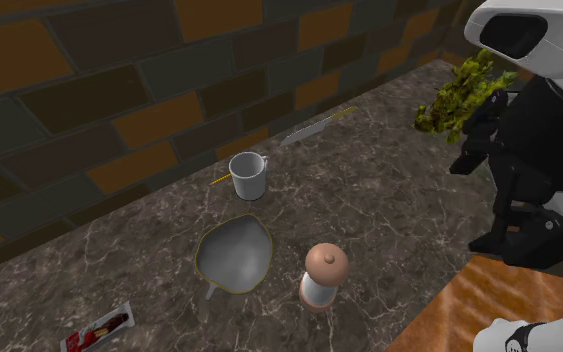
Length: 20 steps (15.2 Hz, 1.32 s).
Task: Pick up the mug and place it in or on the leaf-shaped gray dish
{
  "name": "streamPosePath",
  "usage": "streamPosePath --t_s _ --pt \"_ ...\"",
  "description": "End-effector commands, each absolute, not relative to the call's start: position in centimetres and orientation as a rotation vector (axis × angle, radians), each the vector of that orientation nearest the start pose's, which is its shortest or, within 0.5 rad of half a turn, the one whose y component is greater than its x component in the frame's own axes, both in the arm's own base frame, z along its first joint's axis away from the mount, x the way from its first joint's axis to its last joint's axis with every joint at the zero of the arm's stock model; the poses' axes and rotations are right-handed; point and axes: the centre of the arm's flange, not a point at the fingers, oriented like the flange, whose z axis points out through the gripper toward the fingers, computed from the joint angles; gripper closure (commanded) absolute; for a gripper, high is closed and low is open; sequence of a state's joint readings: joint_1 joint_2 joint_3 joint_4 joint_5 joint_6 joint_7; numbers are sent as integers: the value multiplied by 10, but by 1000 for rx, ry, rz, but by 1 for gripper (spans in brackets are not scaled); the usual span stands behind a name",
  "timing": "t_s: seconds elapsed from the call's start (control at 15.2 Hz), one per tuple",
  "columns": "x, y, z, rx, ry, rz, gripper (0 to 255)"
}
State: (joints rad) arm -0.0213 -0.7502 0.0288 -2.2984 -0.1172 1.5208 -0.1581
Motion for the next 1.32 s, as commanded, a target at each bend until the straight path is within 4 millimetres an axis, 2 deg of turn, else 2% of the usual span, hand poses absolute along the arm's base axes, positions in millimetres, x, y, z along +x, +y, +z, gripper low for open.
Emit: streamPosePath --t_s 0.0,1.25 --pt "312 -8 603 -3265 -251 63 0" --pt "514 -87 478 -3230 -166 28 0"
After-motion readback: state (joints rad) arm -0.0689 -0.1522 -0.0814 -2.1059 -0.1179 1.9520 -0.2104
